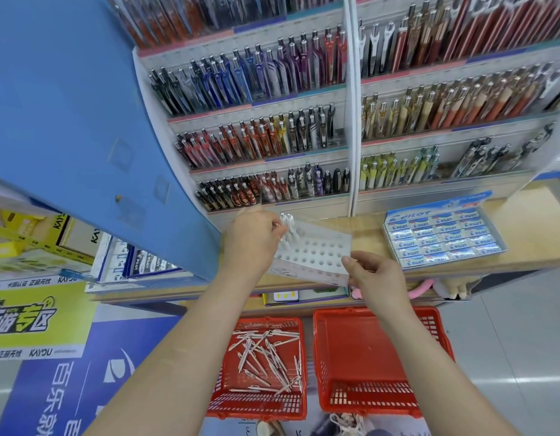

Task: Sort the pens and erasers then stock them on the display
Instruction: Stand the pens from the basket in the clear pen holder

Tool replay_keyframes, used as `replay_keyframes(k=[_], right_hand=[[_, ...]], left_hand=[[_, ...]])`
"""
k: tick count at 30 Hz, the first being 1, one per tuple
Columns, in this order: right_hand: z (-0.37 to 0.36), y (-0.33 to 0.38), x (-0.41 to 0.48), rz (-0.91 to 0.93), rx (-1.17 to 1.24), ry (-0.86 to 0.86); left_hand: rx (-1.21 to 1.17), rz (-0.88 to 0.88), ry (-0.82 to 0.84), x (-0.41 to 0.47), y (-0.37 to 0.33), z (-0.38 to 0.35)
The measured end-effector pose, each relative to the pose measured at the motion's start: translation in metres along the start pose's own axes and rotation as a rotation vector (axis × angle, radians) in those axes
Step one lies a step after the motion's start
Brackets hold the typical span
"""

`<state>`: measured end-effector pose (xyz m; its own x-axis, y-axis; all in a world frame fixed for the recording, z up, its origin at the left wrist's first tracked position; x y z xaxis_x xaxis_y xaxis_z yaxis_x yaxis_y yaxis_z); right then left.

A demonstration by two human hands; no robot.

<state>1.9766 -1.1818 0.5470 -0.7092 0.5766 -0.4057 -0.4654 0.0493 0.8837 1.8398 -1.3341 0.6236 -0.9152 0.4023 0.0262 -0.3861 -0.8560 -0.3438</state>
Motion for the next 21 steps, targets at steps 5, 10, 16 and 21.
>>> replay_keyframes(k=[5, 10, 16, 21], right_hand=[[0.001, 0.002, -0.003, -0.004, -0.004, 0.015], [0.011, 0.026, -0.014, 0.179, -0.097, -0.083], [-0.010, 0.064, -0.047, 0.358, -0.124, 0.117], [-0.073, 0.060, -0.076, 0.449, -0.310, 0.382]], left_hand=[[0.044, 0.044, 0.039, 0.004, -0.006, 0.004], [-0.116, 0.051, -0.061, -0.017, -0.005, 0.031], [-0.200, 0.069, -0.154, -0.087, 0.042, 0.057], [-0.192, 0.324, -0.084, -0.170, 0.132, 0.044]])
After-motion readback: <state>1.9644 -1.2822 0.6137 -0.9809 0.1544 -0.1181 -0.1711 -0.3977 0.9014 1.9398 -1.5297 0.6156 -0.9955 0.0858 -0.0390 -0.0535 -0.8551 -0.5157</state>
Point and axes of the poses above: each hand's wrist, its own x-axis towards the middle knuckle, its own z-axis out of the back of the hand, y = z × x, the point moved 1 cm from there along x, towards the middle knuckle, and after that the axes turned 2 degrees about -x, right-handed, at the moved point
